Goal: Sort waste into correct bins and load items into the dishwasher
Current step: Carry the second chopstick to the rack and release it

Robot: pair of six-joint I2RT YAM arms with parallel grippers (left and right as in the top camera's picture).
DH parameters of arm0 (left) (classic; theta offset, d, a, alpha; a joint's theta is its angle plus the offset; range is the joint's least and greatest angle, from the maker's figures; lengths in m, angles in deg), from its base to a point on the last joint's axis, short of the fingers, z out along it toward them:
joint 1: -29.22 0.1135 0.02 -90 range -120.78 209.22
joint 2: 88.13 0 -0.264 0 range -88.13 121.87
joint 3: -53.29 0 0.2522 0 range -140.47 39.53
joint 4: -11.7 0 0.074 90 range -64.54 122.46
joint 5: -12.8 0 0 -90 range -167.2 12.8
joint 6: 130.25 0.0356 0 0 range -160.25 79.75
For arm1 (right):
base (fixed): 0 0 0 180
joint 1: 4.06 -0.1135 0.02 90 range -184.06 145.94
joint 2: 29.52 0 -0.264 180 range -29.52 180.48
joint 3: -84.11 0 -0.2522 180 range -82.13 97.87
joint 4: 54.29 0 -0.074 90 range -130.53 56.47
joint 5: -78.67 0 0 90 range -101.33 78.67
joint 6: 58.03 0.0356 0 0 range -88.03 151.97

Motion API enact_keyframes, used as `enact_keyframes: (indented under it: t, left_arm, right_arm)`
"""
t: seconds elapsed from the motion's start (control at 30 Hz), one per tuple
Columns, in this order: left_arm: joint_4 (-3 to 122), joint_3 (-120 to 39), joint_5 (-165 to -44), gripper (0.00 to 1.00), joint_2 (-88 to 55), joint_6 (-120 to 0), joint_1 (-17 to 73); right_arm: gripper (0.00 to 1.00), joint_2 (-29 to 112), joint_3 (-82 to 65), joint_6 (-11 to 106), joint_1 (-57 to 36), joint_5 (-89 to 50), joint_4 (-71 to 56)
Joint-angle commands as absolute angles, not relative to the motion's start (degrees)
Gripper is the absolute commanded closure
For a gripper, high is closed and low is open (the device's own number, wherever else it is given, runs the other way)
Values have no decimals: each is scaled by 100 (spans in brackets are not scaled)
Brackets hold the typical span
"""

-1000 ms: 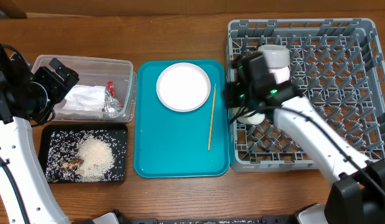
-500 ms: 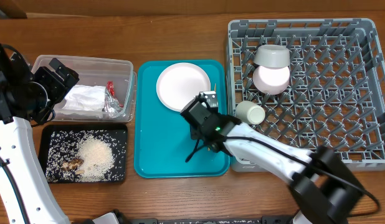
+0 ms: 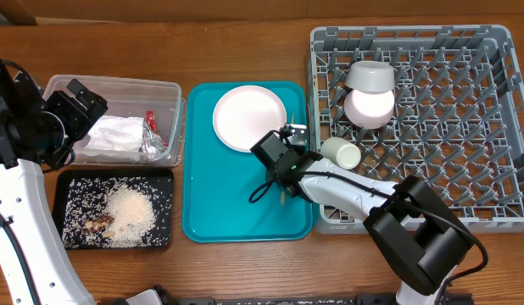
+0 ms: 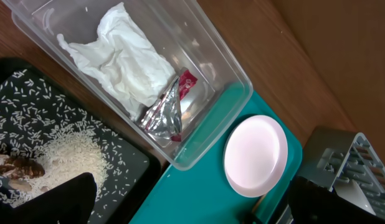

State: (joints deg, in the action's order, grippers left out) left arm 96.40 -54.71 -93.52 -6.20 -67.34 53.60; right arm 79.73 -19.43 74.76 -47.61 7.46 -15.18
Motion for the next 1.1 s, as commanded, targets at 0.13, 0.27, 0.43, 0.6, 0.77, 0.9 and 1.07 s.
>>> enact_keyframes:
  t: [0.13,0.27,0.43,0.6,0.77,0.9,1.07]
  left_arm:
    - [9636,-5578,-9332,0,-648,-6791,5362]
    - [9636,-5578,-9332,0,-648,-6791,5362]
    - [9636,-5578,-9332,0,-648,-6791,5362]
    - [9636,-5578,-9332,0,-648,-6791,5362]
    - [9636,-5578,-9332,0,-648,-6791,5362]
    - [9636,-5578,-9332,0,-648,-6791,5362]
    - [9636,-5578,-9332,0,-648,-6791,5362]
  right_arm:
    - [96,8095,-1825,7504,-4733,848,-1300]
    - [96,7621,-1495,7456,-4641,1419,-847]
    - [96,6878,-1216,6818,-4630,1392,-806]
    - [96,6045,-1091,6282,-4560,1395,-858]
    - [96,5660,-1091,5441,-4123,1392,-968]
    - [96,5748,-1091,4916,-3599,1163,-1068]
    - [96,6073,-1091,4368,-2901,477,-1505]
